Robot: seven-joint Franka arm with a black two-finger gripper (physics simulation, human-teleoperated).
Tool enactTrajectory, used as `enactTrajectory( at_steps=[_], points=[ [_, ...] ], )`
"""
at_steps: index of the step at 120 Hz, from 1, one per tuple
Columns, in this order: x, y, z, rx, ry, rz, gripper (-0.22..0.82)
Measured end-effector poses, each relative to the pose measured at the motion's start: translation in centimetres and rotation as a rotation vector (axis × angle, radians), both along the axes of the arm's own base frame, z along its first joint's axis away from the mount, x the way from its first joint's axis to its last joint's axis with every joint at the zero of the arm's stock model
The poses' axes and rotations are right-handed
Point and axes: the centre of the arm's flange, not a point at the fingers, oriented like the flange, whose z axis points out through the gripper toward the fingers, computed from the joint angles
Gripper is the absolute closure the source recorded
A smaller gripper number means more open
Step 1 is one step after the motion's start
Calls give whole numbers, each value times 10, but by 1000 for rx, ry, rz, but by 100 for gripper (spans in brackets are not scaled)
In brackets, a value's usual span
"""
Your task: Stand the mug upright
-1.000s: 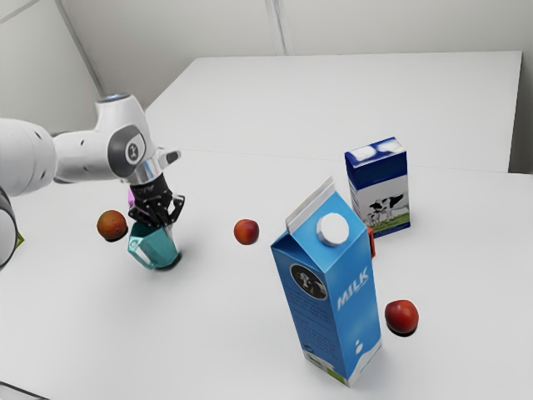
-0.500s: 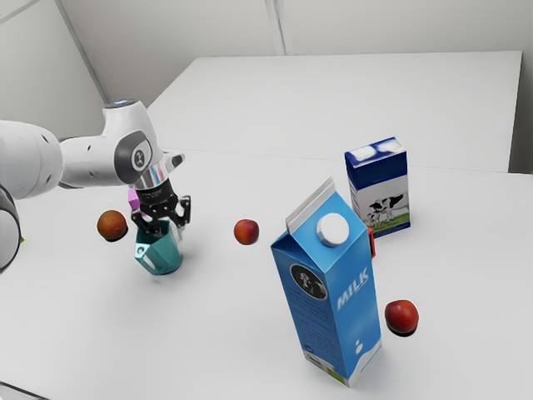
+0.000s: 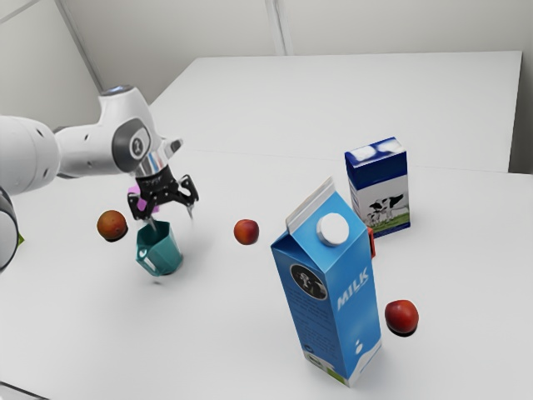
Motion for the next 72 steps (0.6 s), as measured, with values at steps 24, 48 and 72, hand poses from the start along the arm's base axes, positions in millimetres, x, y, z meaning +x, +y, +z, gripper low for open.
enactTrajectory(
  at_steps=[24,48,72],
  points=[
    [9,0,32,2,-42,-11,2],
    [15,5,105,48,-105,-92,1],
    [15,6,203,131,-182,-259,0]
  ],
)
